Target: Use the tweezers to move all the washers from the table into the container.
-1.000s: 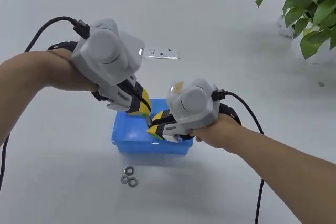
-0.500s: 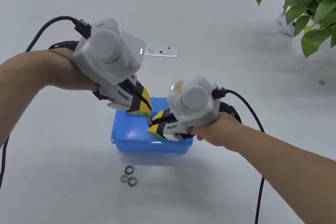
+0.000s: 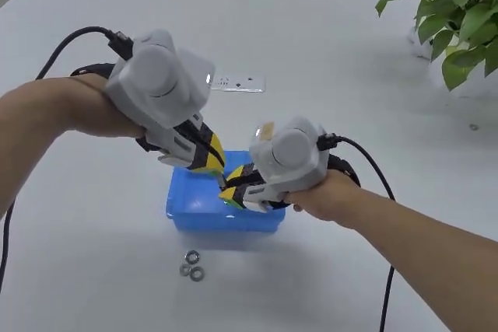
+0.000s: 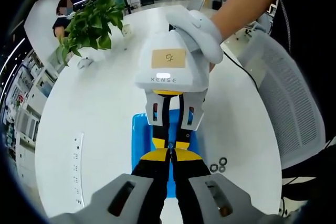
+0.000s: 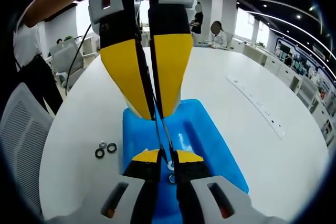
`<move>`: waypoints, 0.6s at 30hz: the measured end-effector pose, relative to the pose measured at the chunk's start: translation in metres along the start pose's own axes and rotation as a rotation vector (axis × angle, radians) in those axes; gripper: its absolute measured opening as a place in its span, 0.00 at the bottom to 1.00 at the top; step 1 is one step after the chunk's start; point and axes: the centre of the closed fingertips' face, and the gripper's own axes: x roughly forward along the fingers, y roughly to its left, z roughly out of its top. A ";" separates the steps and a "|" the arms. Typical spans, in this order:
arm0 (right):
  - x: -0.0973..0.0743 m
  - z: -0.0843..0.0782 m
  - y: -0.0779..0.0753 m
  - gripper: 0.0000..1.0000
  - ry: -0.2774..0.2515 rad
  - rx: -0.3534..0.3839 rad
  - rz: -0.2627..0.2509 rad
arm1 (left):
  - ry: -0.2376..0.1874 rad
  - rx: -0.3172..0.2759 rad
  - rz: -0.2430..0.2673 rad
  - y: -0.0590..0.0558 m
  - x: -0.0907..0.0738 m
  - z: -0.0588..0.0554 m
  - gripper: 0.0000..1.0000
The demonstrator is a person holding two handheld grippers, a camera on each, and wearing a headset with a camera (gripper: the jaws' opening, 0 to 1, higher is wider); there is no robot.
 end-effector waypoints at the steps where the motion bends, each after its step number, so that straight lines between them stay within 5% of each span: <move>1: -0.001 0.001 0.001 0.11 -0.002 -0.003 -0.001 | 0.001 0.002 0.002 -0.001 -0.002 0.001 0.05; 18: -0.021 0.019 0.012 0.11 -0.033 -0.032 -0.027 | 0.021 0.034 0.023 -0.015 -0.022 0.017 0.05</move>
